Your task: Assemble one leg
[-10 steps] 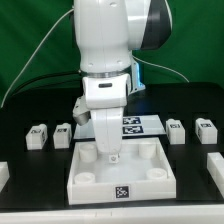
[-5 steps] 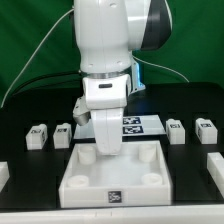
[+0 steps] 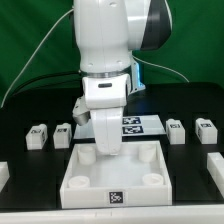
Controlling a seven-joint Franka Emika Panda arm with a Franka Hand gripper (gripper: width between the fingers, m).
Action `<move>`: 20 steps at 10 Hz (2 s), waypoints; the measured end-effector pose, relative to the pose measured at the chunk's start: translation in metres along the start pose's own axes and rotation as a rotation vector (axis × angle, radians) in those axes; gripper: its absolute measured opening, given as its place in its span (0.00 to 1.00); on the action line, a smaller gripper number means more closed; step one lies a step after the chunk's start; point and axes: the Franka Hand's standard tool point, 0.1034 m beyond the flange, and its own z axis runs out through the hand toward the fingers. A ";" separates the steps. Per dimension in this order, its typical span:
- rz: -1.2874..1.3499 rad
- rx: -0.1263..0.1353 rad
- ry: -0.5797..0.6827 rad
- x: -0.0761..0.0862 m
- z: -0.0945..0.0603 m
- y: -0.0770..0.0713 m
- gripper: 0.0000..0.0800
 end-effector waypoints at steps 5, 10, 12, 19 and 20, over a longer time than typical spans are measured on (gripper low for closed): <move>-0.019 -0.016 0.009 0.011 0.001 0.005 0.08; 0.000 -0.068 0.055 0.078 0.001 0.041 0.08; 0.021 -0.066 0.051 0.079 0.001 0.042 0.08; 0.022 -0.078 0.054 0.078 0.002 0.042 0.34; 0.022 -0.078 0.054 0.078 0.002 0.042 0.57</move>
Offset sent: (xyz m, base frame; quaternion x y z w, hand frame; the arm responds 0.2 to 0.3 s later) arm 0.0000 0.0000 0.0000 0.0000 0.0000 0.0000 1.0000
